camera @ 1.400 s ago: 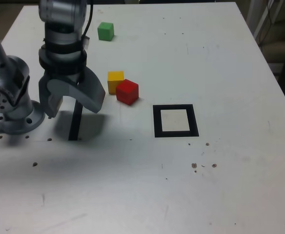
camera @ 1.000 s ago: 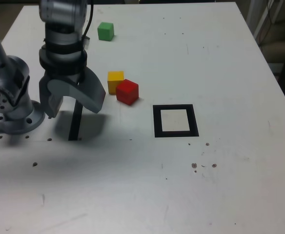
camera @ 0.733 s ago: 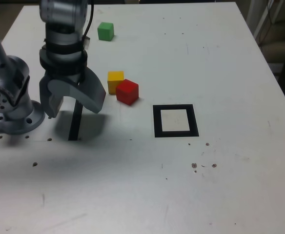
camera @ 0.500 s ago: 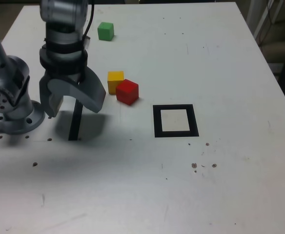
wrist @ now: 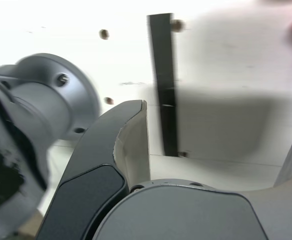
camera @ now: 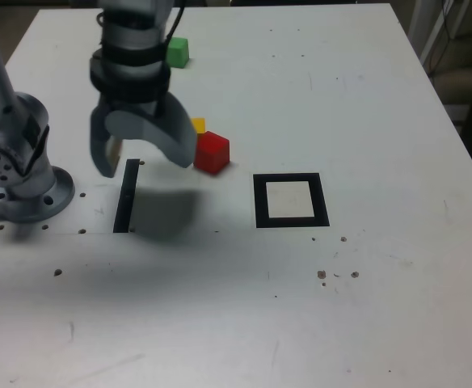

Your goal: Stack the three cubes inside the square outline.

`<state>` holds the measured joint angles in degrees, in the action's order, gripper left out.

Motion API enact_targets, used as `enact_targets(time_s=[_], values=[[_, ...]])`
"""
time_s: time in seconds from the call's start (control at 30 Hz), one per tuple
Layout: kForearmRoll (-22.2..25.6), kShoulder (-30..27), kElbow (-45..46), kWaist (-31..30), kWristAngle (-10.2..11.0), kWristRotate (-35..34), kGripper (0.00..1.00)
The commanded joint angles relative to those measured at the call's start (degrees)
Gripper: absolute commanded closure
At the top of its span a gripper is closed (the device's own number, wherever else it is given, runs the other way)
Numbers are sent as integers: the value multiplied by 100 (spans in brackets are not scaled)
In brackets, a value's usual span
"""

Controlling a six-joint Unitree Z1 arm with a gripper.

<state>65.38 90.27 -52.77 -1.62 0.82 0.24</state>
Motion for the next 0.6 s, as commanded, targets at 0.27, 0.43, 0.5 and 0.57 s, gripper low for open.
enact_targets(time_s=[0.27,0.43,0.5,0.57], values=[[-308,580,-565,9,-286,-471,1],[-295,793,-830,119,-293,-895,1],[-278,850,-928,173,-296,-1160,1],[-255,888,-1023,211,-317,-1493,1]])
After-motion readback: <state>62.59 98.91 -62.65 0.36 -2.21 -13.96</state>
